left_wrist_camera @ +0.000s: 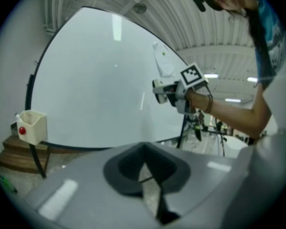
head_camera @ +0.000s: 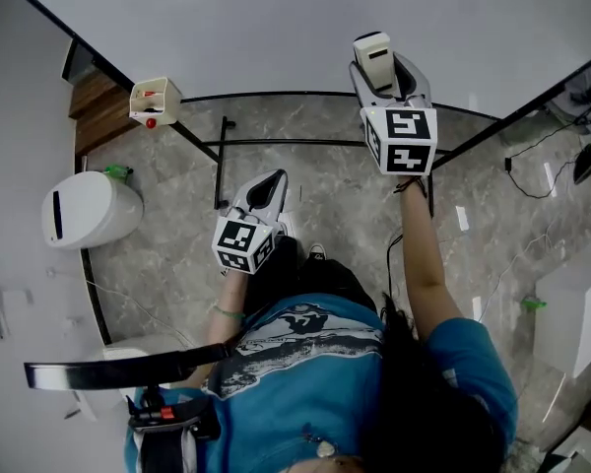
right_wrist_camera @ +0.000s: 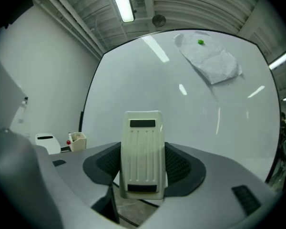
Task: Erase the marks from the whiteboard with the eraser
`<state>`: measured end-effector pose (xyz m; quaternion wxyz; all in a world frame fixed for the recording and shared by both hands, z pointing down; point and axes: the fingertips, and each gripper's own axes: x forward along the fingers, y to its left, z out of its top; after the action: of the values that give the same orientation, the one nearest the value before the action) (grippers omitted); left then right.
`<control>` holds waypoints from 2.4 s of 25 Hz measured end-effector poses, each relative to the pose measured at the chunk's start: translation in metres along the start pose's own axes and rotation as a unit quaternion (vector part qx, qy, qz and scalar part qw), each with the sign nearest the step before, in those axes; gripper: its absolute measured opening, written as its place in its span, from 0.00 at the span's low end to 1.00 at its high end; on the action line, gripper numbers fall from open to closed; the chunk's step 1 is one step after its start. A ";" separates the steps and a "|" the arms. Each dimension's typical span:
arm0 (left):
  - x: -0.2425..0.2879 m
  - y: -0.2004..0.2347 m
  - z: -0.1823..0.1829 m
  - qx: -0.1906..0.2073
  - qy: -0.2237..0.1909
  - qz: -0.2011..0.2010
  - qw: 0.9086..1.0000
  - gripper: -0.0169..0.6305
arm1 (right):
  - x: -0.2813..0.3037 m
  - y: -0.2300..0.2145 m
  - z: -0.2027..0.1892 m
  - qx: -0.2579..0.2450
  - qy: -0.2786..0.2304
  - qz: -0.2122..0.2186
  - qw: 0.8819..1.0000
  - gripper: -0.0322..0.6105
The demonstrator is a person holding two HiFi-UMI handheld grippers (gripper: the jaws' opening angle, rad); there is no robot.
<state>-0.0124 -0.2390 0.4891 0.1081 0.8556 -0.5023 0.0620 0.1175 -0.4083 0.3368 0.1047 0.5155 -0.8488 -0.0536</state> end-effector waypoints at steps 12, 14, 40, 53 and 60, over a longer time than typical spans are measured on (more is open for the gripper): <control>-0.028 -0.016 -0.017 -0.011 0.012 0.001 1.000 0.03 | -0.067 0.106 -0.108 0.116 0.068 0.075 0.988 0.46; -0.038 -0.016 -0.016 -0.009 0.009 -0.005 1.000 0.03 | -0.080 0.123 -0.120 0.134 0.081 0.079 0.984 0.46; -0.322 -0.028 -0.080 -0.037 -0.022 -0.050 0.998 0.03 | -0.296 0.390 -0.144 0.165 0.163 0.089 0.969 0.46; -0.314 -0.099 -0.092 -0.053 -0.029 -0.051 0.997 0.03 | -0.372 0.357 -0.170 0.149 0.187 0.095 0.966 0.46; -0.317 -0.168 -0.117 -0.061 -0.011 -0.033 0.997 0.03 | -0.432 0.330 -0.197 0.137 0.204 0.121 0.962 0.46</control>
<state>-0.0196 0.1376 0.5134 0.1566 0.8644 -0.4776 0.0177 0.0716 0.1310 0.5413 0.2101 0.4184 -0.8646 0.1824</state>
